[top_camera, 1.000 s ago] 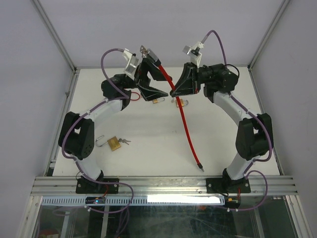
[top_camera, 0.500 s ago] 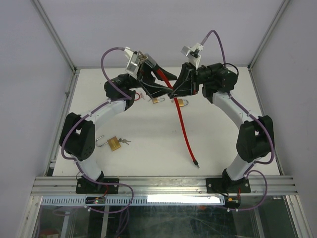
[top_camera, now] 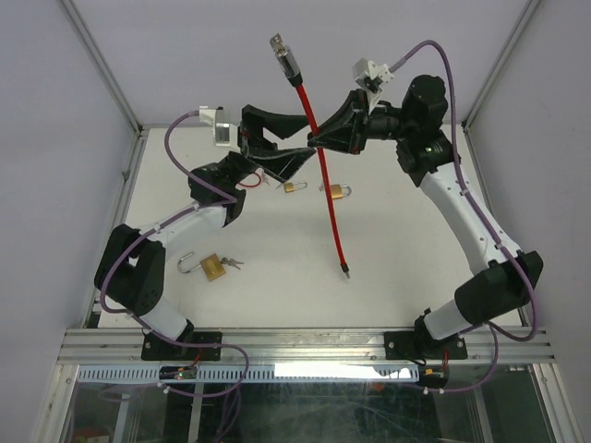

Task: Lock with the key
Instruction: Adjust the lock.

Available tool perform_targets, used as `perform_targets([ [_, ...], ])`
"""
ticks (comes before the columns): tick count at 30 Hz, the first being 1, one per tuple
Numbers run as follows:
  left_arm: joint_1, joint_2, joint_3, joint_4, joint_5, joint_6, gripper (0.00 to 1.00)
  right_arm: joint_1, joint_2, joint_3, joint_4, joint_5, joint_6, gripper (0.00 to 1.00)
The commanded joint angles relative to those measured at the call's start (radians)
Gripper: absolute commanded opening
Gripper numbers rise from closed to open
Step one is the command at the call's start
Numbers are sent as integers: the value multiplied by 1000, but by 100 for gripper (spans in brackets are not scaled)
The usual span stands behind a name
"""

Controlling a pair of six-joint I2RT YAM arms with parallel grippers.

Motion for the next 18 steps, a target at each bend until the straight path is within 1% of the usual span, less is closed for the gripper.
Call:
perform_targets([
  [1, -36, -38, -6, 49, -188, 75, 82, 92, -145, -3, -450, 311, -546, 0],
  [3, -55, -41, -21, 57, -251, 116, 82, 123, -162, -22, -450, 433, -584, 0],
  [5, -84, -43, -28, 52, -306, 188, 82, 145, -174, -44, -428, 556, -588, 0],
  [7, -119, -44, -19, 14, -373, 259, 78, 170, -181, -63, -408, 653, -597, 0],
  [10, -161, -38, 5, -31, -448, 331, 65, 207, -192, -102, -374, 793, -610, 0],
  [12, -174, -37, 11, -52, -496, 352, 54, 217, -204, -129, -343, 861, -604, 0],
  [14, -180, -34, 12, -60, -530, 361, 46, 219, -222, -157, -314, 900, -595, 0],
  [15, -182, -30, 14, -64, -539, 361, 39, 219, -228, -167, -305, 906, -590, 0],
  [18, -185, -17, 28, -86, -535, 358, 28, 220, -241, -177, -294, 907, -572, 0],
])
